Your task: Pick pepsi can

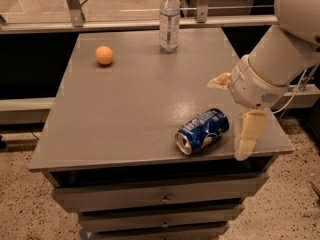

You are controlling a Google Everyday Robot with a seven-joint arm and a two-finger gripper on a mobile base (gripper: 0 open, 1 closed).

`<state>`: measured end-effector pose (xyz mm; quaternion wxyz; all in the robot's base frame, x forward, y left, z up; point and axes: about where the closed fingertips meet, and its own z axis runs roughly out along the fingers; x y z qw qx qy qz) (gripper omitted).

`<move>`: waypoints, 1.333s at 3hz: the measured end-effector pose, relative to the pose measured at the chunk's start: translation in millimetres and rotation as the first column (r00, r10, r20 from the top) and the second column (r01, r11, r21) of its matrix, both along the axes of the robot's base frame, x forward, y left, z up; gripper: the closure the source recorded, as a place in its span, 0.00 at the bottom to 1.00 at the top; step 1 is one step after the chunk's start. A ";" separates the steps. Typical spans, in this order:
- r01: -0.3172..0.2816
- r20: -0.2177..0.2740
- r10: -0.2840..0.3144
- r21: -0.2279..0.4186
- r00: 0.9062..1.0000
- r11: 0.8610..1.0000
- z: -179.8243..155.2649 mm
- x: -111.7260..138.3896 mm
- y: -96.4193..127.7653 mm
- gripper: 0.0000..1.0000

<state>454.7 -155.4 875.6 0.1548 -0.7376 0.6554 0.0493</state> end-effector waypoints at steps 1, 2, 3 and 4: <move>-0.063 -0.011 0.064 0.029 0.998 0.998 -26.6 4.3 7.0 0.25; -0.062 -0.023 0.063 0.053 0.998 0.997 -32.5 8.1 19.0 0.56; -0.047 -0.035 0.050 0.066 0.998 0.997 -26.8 10.3 32.5 0.79; 0.029 -0.047 -0.024 0.105 0.999 0.994 -14.0 25.0 31.4 0.99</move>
Offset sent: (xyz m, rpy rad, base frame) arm 0.0115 0.0197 -0.0444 0.0695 0.0363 0.0594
